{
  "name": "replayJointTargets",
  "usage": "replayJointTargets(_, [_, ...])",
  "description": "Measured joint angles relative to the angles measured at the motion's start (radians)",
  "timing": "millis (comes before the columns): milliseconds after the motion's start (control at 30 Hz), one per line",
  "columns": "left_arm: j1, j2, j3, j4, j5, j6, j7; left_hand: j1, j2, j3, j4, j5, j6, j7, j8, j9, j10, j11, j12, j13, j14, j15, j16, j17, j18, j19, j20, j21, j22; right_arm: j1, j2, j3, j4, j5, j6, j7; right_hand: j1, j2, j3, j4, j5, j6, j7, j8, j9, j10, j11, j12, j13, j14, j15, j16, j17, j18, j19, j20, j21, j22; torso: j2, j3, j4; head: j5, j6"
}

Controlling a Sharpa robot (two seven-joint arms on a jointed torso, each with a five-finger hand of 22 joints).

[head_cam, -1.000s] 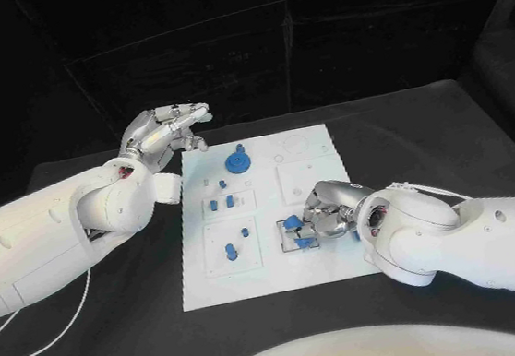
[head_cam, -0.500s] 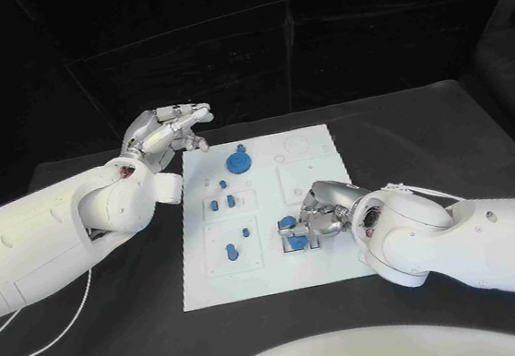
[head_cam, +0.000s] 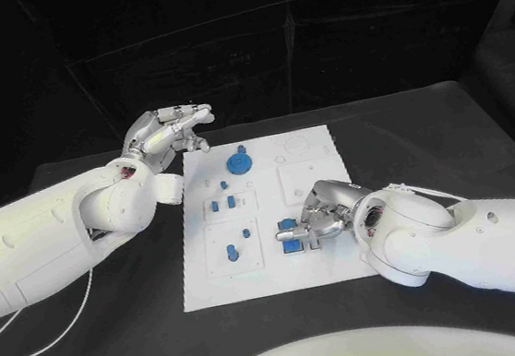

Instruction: Assemble the parts on the task board

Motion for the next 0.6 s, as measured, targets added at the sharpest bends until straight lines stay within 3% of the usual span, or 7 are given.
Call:
replayJointTargets(100, [0.0, 0.0, 0.0, 0.0, 0.0, 0.001, 0.0, 0.0, 0.0, 0.0, 0.0, 0.0, 0.0, 0.0, 0.0, 0.0, 0.0, 0.0, 0.0, 0.0, 0.0, 0.0, 0.0, 0.0, 0.0, 0.0, 0.0, 0.0, 0.0, 0.0, -0.007, 0.0, 0.008, -0.005, 0.0, 0.001, 0.06, 0.032, 0.03, -0.002, 0.002, -0.002, -0.002, 0.0, 0.001, 0.0, 0.0, -0.005, 0.0, 0.0, 0.0, -0.001, 0.0, 0.0, 0.0, 0.0, 0.0, 0.0, 0.0, 0.0003, 0.0, 0.0, 0.0])
replayJointTargets(233, [0.0, -0.001, 0.0, 0.0, 0.0, 0.001, -0.001, 0.0, 0.0, 0.0, 0.0, 0.0, 0.0, 0.0, 0.0, 0.0, 0.0, 0.0, 0.0, 0.0, 0.0, 0.0, 0.0, 0.0, 0.0, 0.0, 0.0, 0.0, 0.0, 0.0, -0.018, 0.0, 0.021, -0.011, 0.0, 0.011, 0.163, 0.077, 0.055, -0.015, 0.053, -0.005, 0.002, 0.0, 0.005, 0.0, 0.0, -0.005, 0.003, -0.004, 0.004, -0.001, 0.0, 0.0, 0.0, 0.0, 0.0, 0.0, 0.0, 0.0005, -0.0004, 0.0, -0.001])
replayJointTargets(400, [0.0, -0.002, 0.0, 0.0, 0.0, 0.001, -0.001, 0.0, 0.0, 0.0, 0.0, 0.0, 0.0, 0.0, 0.0, 0.0, 0.0, 0.0, 0.0, 0.0, 0.0, 0.0, 0.0, 0.0, 0.0, 0.0, 0.0, 0.0, 0.0, 0.0, -0.028, 0.0, 0.037, -0.015, 0.0, 0.027, 0.252, 0.099, 0.066, -0.045, 0.094, -0.005, 0.002, 0.0, 0.007, 0.0, 0.0, -0.005, 0.008, -0.004, 0.004, -0.001, 0.0, 0.0, 0.0, 0.0, 0.0, 0.005, 0.0, 0.0006, -0.0012, 0.002, -0.002])
replayJointTargets(600, [0.0, -0.001, 0.0, 0.0, 0.0, 0.002, -0.002, 0.0, 0.0, 0.0, 0.0, 0.0, 0.0, 0.0, 0.0, 0.0, 0.0, 0.0, 0.0, 0.0, 0.0, 0.0, 0.0, 0.0, 0.0, 0.0, 0.0, 0.0, 0.0, 0.0, -0.027, 0.0, 0.034, -0.02, 0.002, 0.038, 0.316, 0.131, 0.077, -0.078, 0.102, -0.005, 0.002, 0.0, 0.009, 0.0, 0.0, -0.005, 0.011, -0.004, 0.004, -0.001, 0.0, 0.0, 0.0, 0.0, 0.0, 0.007, 0.0, 0.0003, -0.0014, -0.001, -0.003])
